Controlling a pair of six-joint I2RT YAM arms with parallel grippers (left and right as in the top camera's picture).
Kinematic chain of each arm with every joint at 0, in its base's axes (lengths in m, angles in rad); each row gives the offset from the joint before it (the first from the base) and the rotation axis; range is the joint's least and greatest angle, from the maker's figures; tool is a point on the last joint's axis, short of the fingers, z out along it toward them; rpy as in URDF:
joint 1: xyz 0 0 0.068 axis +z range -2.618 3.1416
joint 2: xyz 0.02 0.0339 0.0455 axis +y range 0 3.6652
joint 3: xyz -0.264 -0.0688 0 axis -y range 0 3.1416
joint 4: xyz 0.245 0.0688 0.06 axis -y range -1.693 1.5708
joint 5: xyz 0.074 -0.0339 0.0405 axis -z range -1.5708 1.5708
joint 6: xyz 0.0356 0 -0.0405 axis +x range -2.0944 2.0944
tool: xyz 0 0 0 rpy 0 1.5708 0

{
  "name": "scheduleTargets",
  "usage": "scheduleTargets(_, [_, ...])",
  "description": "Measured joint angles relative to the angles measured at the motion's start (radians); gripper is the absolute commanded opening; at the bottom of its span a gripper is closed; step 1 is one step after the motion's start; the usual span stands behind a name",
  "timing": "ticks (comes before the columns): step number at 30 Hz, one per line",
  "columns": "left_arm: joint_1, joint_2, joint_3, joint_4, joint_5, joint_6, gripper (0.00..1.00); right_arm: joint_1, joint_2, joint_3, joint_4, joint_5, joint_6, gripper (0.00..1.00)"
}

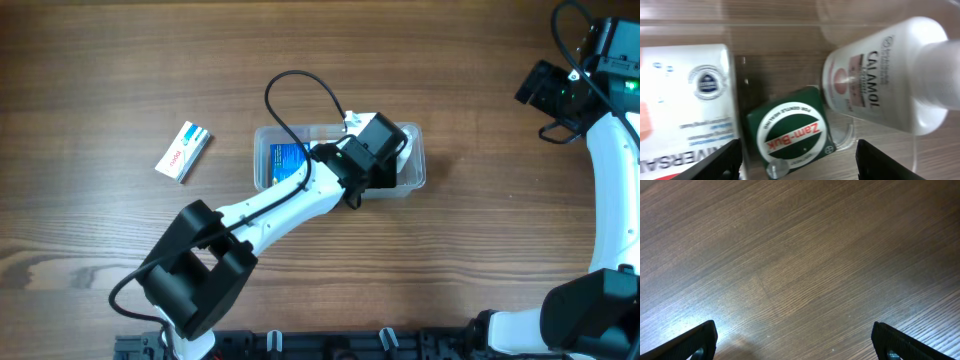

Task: Pack container
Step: 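Lower the green tin into the container's right side and release, then move the left gripper to the white Panadol box and grasp it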

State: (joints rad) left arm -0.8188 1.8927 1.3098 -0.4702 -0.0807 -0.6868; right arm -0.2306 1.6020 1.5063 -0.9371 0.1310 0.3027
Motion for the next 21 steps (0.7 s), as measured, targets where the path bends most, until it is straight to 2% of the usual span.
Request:
scheduleTargets(3, [0.078,-0.084,0.001,-0.124,-0.038,0.0,0.77,0.0,0.0,0.0,0.0,0.0,0.0,1.0])
scheduleTargets(5, [0.182,-0.16,0.008,-0.203,-0.079,0.012,0.83,0.0,0.0,0.0,0.0,0.0,0.0,1.0])
scheduleTargets(7, [0.315,-0.217,0.008,-0.28,-0.098,0.055,0.99,0.0,0.0,0.0,0.0,0.0,0.0,1.0])
scheduleTargets(9, [0.468,-0.254,0.01,-0.333,-0.118,0.123,1.0,0.0,0.0,0.0,0.0,0.0,0.0,1.0])
scheduleTargets(11, [0.616,-0.259,0.01,-0.365,-0.128,0.233,1.0,0.0,0.0,0.0,0.0,0.0,0.0,1.0])
scheduleTargets(15, [0.819,-0.255,0.01,-0.349,-0.084,0.449,1.0,0.0,0.0,0.0,0.0,0.0,0.0,1.0])
scheduleTargets(19, [0.933,-0.203,0.01,-0.311,-0.031,0.774,1.0,0.0,0.0,0.0,0.0,0.0,0.0,1.0])
scheduleTargets(21, [0.953,-0.171,0.01,-0.314,0.04,0.888,1.0,0.0,0.0,0.0,0.0,0.0,0.0,1.0])
